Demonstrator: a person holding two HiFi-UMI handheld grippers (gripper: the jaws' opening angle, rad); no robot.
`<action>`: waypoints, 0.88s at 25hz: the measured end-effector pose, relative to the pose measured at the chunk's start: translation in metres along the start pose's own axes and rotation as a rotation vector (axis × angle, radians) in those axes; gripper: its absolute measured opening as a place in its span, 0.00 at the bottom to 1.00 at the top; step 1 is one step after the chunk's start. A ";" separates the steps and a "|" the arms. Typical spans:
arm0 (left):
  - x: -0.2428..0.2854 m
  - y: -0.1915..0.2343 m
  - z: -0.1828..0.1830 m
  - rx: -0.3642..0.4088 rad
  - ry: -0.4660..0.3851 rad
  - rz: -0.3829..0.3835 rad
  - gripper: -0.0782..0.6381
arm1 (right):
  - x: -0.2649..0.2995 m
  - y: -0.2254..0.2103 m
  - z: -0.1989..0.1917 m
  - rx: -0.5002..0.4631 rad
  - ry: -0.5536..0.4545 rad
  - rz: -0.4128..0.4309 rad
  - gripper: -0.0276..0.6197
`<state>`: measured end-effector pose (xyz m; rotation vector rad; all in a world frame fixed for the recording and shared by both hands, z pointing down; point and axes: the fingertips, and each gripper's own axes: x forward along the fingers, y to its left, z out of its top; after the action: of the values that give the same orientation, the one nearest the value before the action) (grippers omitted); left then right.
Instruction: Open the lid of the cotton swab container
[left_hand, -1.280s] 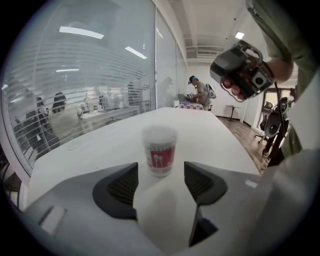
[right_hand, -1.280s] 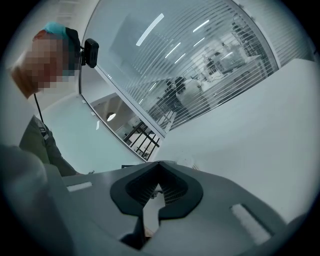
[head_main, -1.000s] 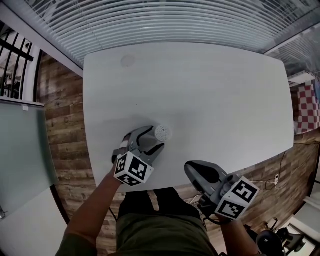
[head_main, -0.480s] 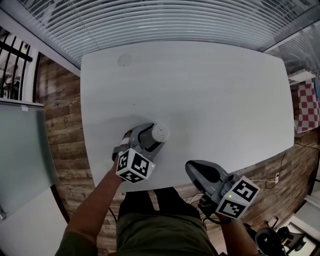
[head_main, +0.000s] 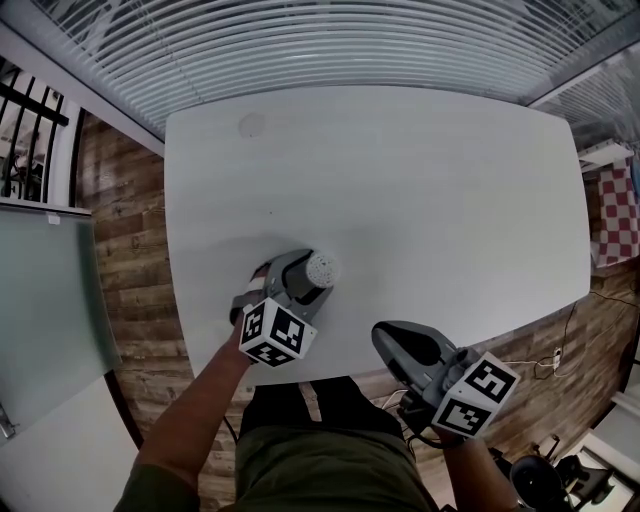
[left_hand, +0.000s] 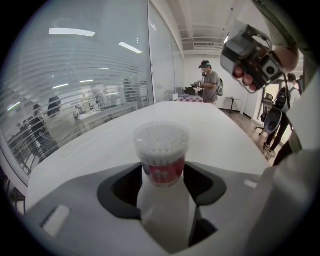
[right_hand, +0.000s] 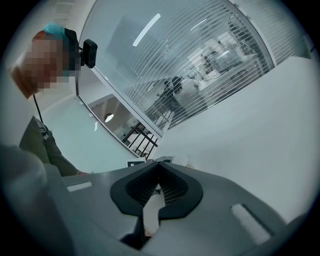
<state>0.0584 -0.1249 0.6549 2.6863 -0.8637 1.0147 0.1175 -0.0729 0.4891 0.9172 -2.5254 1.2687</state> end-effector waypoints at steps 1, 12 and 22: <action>0.000 0.000 0.000 -0.001 0.000 0.000 0.48 | 0.000 0.000 0.000 0.001 0.000 -0.001 0.06; -0.001 0.000 0.000 -0.020 -0.007 -0.004 0.47 | 0.004 0.001 0.005 -0.003 -0.006 -0.001 0.06; -0.011 0.003 0.006 -0.027 -0.061 -0.009 0.46 | 0.012 0.006 0.004 -0.013 0.001 -0.008 0.06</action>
<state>0.0535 -0.1241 0.6436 2.7090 -0.8686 0.9178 0.1047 -0.0787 0.4871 0.9225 -2.5235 1.2493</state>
